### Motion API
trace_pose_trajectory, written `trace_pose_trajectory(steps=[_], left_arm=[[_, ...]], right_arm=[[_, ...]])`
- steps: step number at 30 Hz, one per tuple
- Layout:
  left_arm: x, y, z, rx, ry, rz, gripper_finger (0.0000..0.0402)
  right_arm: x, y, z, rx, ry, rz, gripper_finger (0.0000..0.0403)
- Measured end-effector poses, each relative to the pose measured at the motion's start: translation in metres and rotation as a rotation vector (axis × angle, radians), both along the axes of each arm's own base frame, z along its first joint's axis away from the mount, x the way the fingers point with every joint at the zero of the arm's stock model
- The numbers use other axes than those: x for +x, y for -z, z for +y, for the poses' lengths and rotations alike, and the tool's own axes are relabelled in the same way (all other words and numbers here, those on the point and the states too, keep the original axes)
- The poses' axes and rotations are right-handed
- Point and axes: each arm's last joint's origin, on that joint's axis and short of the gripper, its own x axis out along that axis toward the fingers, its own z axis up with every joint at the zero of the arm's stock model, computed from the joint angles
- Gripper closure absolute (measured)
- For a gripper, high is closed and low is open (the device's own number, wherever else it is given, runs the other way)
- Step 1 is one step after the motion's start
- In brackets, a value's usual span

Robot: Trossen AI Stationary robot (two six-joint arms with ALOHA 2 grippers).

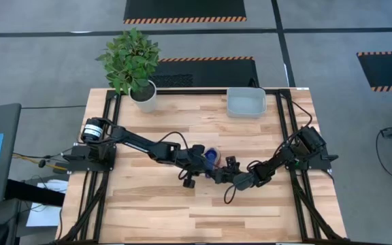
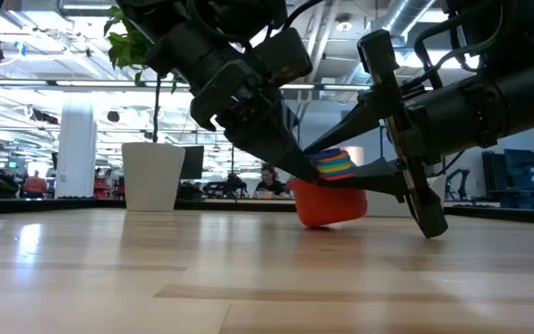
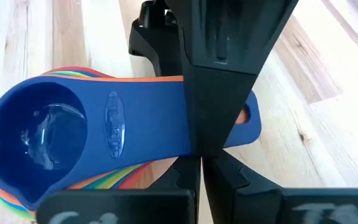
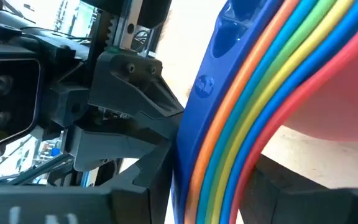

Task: Nest measuring cups in basket
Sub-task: Put the stacked measuring cups into the gray bin

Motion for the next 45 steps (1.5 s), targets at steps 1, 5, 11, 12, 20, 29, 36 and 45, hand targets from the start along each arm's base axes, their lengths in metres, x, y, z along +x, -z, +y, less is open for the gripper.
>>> trace_pose_trajectory(steps=[1,5,11,12,20,29,36,45], left_arm=[[0.0,0.0,0.0,0.002,0.002,-0.003,0.0395],[0.001,-0.001,0.0,0.004,0.005,-0.009,0.0395],[0.001,-0.001,0.0,0.005,0.003,-0.009,0.0395],[0.0,-0.001,0.0,0.005,0.003,-0.008,0.0395],[-0.002,0.001,0.0,-0.001,-0.007,0.03,0.0395],[-0.015,-0.009,0.008,0.055,-0.034,0.121,0.0395],[-0.015,-0.028,0.047,0.051,-0.082,0.053,0.0395],[-0.019,-0.021,0.09,-0.014,-0.213,-0.076,0.0395]], right_arm=[[0.0,0.0,0.0,0.0,-0.001,0.0,0.0229],[0.0,0.0,0.0,0.001,0.001,0.0,0.0223],[0.0,0.0,0.0,-0.002,0.007,-0.002,0.026],[0.0,0.0,0.0,-0.003,0.008,-0.002,0.0273],[-0.002,-0.002,0.002,-0.039,0.005,-0.002,0.0321],[-0.027,-0.021,-0.009,-0.139,0.068,-0.012,0.0308],[-0.057,-0.034,-0.055,-0.16,0.205,-0.031,0.0308],[-0.065,-0.071,-0.109,-0.29,0.232,-0.074,0.0307]])
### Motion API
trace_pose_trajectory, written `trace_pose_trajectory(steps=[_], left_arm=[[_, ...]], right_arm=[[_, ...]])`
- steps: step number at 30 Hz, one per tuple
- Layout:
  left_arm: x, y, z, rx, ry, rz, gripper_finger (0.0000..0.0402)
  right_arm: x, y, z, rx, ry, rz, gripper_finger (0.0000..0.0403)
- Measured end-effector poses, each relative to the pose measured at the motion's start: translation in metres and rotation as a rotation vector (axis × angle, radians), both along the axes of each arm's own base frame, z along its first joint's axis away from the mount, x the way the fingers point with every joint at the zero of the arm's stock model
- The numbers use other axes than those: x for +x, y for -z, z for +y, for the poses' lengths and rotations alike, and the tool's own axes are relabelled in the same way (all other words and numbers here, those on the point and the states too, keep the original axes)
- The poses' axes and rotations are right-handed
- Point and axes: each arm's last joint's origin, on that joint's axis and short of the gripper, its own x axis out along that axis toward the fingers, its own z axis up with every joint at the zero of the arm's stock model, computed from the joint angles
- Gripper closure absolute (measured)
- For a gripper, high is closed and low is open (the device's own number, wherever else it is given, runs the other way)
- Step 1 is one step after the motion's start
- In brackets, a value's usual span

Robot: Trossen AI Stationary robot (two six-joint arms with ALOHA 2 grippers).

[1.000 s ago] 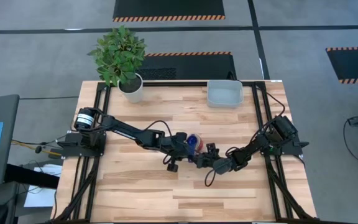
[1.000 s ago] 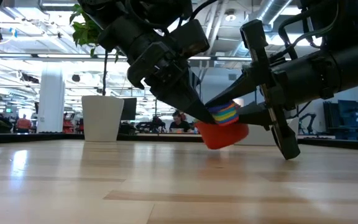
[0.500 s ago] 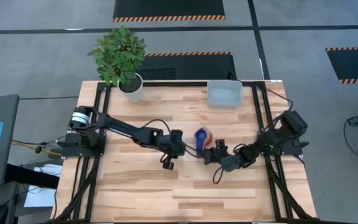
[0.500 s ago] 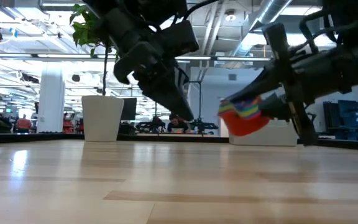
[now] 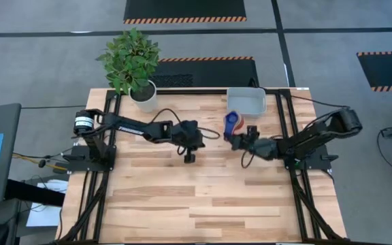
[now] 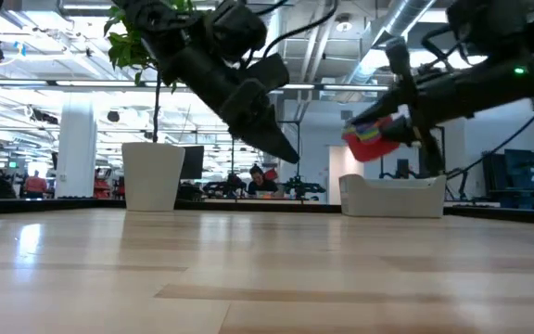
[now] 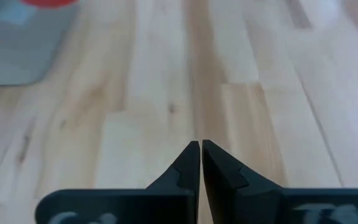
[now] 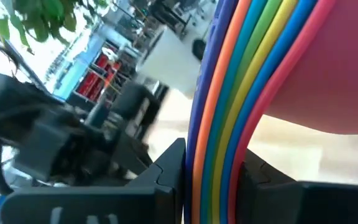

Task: Nest measuring cups in basket
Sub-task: Put the stacked measuring cups into the gray bin

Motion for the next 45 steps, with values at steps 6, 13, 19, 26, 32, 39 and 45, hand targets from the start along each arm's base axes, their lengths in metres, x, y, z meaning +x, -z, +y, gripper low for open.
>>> trace_pose_trajectory(steps=[6,13,19,26,32,39,45], left_arm=[[-0.027,-0.001,-0.001,-0.061,-0.035,-0.171,0.0395],[-0.073,-0.027,-0.004,-0.057,-0.119,-0.338,0.0395],[-0.1,-0.063,-0.01,-0.051,-0.112,-0.415,0.0395],[-0.119,-0.076,-0.034,-0.02,-0.013,-0.387,0.0395],[-0.121,-0.08,-0.036,0.022,-0.02,-0.411,0.0395],[-0.12,-0.083,-0.031,0.012,-0.056,-0.443,0.0395],[-0.1,-0.062,-0.033,0.043,-0.061,-0.396,0.0395]], right_arm=[[-0.006,-0.022,-0.023,-0.042,-0.002,-0.071,0.0306],[-0.01,-0.033,-0.025,-0.061,0.019,-0.11,0.0306],[-0.012,-0.033,-0.034,-0.029,0.087,-0.134,0.0306],[-0.013,-0.033,-0.04,-0.015,0.116,-0.148,0.0306],[-0.013,-0.032,-0.044,-0.003,0.137,-0.145,0.0305],[-0.016,-0.03,-0.06,0.002,0.156,-0.124,0.0305],[-0.02,-0.029,-0.077,0.016,0.177,-0.115,0.0305]])
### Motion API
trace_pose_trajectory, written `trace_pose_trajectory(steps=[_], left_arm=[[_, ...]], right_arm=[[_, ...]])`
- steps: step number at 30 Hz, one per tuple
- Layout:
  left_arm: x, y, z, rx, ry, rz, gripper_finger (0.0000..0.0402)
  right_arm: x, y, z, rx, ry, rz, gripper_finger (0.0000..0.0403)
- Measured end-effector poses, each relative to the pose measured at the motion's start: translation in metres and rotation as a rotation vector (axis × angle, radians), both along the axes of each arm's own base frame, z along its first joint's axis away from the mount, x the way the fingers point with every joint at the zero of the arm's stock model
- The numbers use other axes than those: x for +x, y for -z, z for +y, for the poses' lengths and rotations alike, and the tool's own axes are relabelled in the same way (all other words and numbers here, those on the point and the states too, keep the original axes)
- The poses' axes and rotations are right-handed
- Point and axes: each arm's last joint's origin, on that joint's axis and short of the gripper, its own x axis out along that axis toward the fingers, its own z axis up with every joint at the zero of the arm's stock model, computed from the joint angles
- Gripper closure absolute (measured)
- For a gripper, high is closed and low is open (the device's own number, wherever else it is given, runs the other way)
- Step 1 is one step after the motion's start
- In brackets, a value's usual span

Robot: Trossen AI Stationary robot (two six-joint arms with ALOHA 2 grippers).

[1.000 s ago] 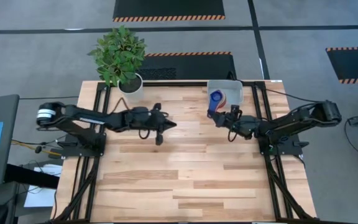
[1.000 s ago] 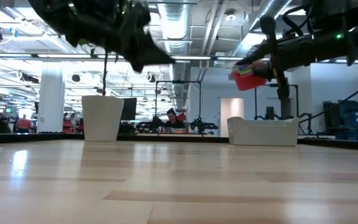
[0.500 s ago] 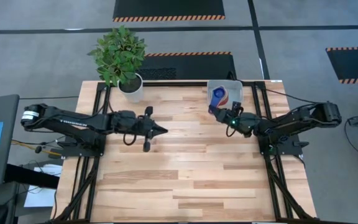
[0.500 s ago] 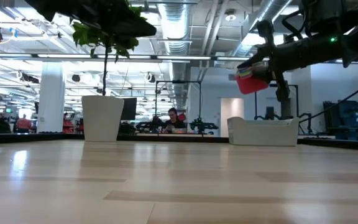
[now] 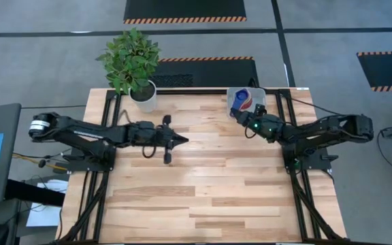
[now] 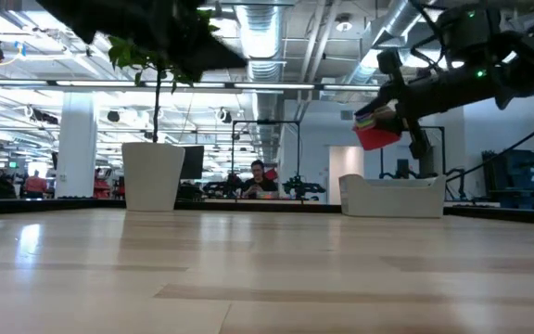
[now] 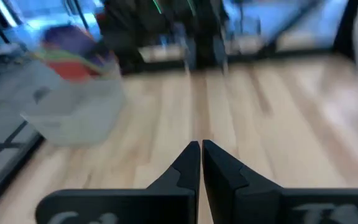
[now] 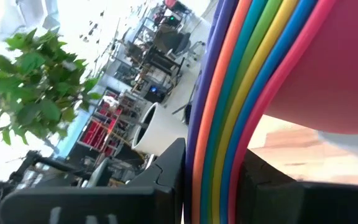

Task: Nest measuring cups in basket
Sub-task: Put the stacked measuring cups into the gray bin

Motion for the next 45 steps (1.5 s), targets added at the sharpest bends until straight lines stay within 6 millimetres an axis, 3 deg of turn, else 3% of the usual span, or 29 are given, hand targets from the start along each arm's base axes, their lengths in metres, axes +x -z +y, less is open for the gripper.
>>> trace_pose_trajectory(steps=[6,11,15,22,34,45], left_arm=[[0.023,0.048,-0.008,0.123,0.083,0.17,0.0395],[0.034,0.069,-0.014,0.162,0.118,0.188,0.0395],[0.038,0.067,-0.014,0.14,0.103,0.13,0.0395],[0.04,0.063,-0.015,0.118,0.112,0.085,0.0395],[0.04,0.063,-0.008,0.137,0.096,0.086,0.0395],[0.04,0.062,-0.008,0.144,0.098,0.083,0.0395]], right_arm=[[-0.005,0.004,-0.013,0.036,0.064,0.023,0.0305],[-0.008,0.021,-0.017,0.167,0.105,0.1,0.0305],[-0.01,0.032,-0.021,0.242,0.153,0.114,0.0305],[-0.015,0.035,-0.04,0.304,0.328,-0.034,0.0305],[-0.011,0.053,-0.057,0.4,0.424,-0.19,0.0304],[0.0,0.061,-0.068,0.383,0.472,-0.251,0.0246]])
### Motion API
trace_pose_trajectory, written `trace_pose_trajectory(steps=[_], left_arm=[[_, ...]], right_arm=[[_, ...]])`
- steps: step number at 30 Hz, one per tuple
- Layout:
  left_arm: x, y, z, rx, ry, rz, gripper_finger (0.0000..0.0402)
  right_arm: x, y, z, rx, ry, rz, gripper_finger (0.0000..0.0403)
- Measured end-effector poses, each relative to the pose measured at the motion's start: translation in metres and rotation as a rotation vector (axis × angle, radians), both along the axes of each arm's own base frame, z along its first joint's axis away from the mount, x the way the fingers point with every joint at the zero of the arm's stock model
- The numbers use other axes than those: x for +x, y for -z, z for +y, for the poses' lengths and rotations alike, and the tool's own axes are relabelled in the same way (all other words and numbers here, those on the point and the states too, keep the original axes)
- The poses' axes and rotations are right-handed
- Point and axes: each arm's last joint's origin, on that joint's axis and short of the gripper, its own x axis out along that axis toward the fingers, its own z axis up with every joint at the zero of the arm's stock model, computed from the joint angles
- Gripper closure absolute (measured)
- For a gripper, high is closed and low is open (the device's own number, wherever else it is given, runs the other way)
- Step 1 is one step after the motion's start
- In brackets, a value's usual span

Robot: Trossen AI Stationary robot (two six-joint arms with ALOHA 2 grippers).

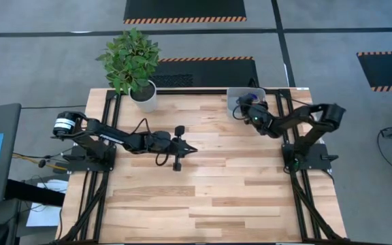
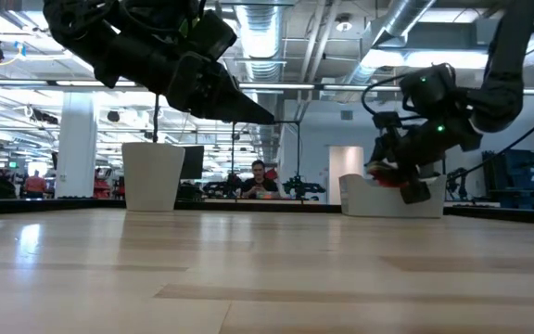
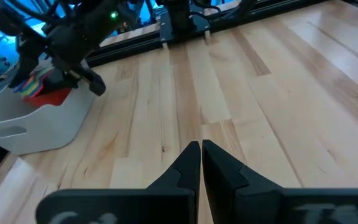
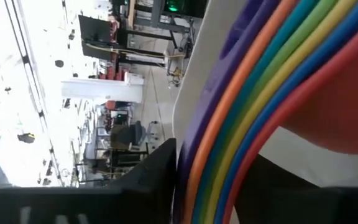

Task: Nest measuring cups in basket
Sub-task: Put the stacked measuring cups into the gray bin

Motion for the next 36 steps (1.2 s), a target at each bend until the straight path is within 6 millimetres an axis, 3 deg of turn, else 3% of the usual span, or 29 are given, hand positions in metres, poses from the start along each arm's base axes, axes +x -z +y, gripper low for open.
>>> trace_pose_trajectory(steps=[9,18,36], left_arm=[[0.0,0.0,0.0,-0.001,0.0,0.004,0.0395],[0.0,0.001,0.0,-0.015,-0.004,0.008,0.0395],[-0.001,0.001,-0.001,-0.05,0.027,0.016,0.0395]], right_arm=[[0.01,0.0,-0.001,0.028,-0.001,-0.069,0.0212],[0.017,-0.008,0.009,0.073,-0.039,-0.261,0.0223],[0.012,0.003,0.006,0.155,0.014,-0.235,0.0216]])
